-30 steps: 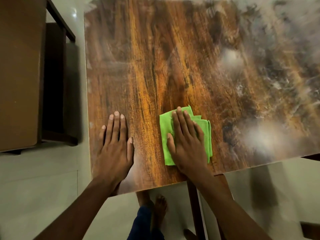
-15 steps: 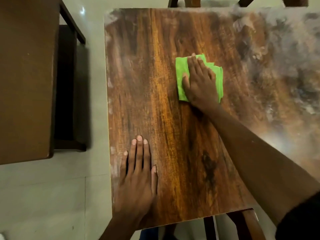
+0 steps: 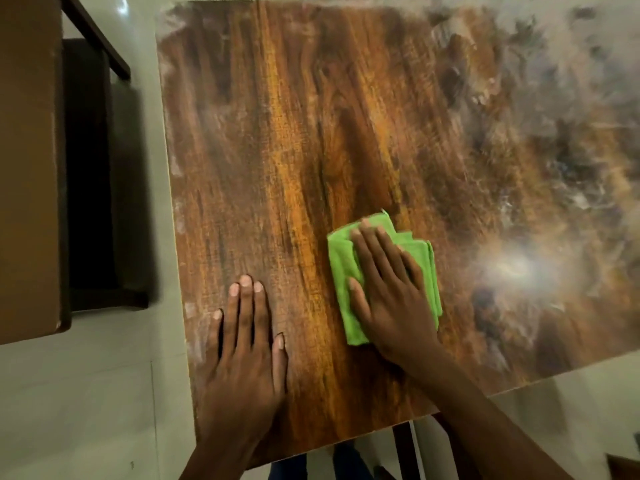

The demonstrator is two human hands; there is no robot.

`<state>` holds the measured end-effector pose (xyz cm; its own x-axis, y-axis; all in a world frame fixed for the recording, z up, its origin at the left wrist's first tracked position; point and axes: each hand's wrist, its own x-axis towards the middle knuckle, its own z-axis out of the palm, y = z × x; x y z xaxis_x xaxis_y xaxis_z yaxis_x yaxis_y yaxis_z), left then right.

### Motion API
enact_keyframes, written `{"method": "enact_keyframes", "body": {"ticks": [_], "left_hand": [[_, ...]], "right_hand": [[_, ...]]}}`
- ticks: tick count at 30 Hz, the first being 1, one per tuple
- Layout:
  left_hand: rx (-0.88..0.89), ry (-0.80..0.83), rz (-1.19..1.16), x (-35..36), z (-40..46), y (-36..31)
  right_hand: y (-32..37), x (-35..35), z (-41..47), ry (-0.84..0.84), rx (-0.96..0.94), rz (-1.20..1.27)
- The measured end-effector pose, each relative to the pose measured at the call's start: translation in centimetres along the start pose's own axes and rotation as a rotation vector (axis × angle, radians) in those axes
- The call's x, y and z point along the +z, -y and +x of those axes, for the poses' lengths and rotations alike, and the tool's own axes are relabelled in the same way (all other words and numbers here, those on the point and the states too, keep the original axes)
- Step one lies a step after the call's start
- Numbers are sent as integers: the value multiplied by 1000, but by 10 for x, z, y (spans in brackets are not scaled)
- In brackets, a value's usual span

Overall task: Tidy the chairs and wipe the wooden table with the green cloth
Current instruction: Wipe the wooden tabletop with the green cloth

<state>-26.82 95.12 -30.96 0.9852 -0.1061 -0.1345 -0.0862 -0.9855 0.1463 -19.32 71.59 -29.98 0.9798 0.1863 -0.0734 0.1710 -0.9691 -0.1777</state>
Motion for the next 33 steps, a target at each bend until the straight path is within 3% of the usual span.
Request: {"method": "enact_keyframes", "body": {"ticks": [7,16,21,24,29,33], "left_hand": [[-10,-12,9,0,0,-3],[-13,-57,-34,-4,-2,-7],[-41,-60,-52,-8,-5,-12],[-45,-37,-124,-13,-3,-48],[90,-96,-226,6,40,-150],[98,-74,-123,25,70,-171]], "right_hand": [[-11,4,-44,29,26,39],[-48,-4,21,-65,-4,-8],[-85,-6,-56,-68,32,9],[-109,-12,-108,-1,42,36],[-115,-14,-137,34,76,48],[-122,-12,-121,12,38,12]]}}
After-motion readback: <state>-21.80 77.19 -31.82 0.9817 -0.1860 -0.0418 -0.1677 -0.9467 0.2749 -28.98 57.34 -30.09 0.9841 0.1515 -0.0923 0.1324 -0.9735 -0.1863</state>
